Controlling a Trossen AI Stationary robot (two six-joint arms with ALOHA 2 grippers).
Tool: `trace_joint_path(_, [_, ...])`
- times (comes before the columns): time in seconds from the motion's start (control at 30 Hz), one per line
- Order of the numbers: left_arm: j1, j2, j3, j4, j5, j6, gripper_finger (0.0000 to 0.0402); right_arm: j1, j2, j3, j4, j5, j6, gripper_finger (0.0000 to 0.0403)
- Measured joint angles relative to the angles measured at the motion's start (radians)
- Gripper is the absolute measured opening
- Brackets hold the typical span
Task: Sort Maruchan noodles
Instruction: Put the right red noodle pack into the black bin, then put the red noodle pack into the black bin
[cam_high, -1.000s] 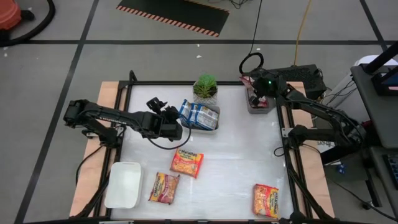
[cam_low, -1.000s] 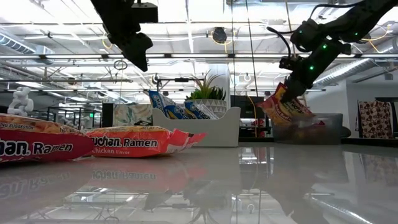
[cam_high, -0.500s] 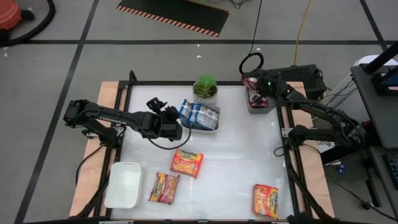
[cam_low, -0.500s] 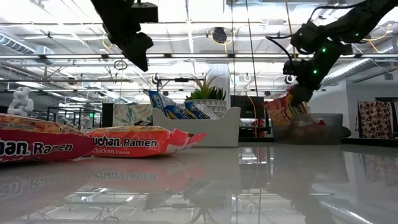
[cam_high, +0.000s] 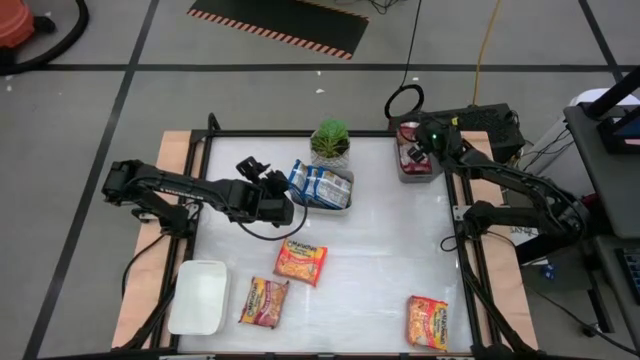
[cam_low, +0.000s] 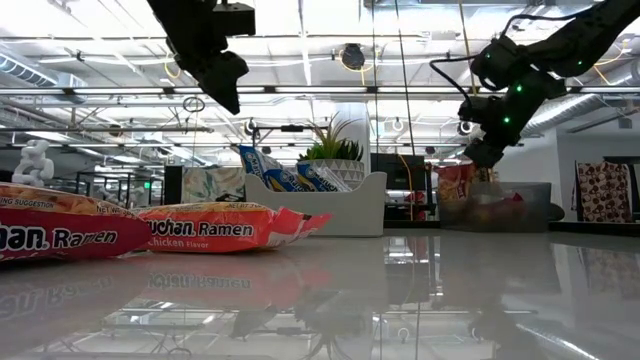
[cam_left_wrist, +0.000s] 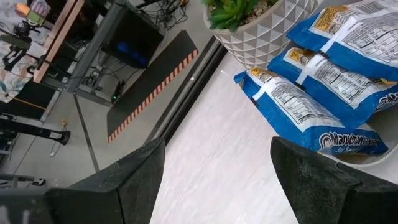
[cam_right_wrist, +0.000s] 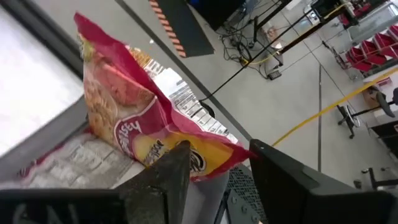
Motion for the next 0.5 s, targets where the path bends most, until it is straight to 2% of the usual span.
trace_joint_path(0.4, [0.000,0.000,0.000,0.006,0.003,0.017,0.0296,0.021,-0.014,0.000,0.044,0.000,0.030,0.0160])
trace_joint_path(0.5, [0.000,0.000,0.000,0.006,0.051,0.024,0.0296,0.035,-0.045,0.000,0.051,0.000,0.031,0.0160])
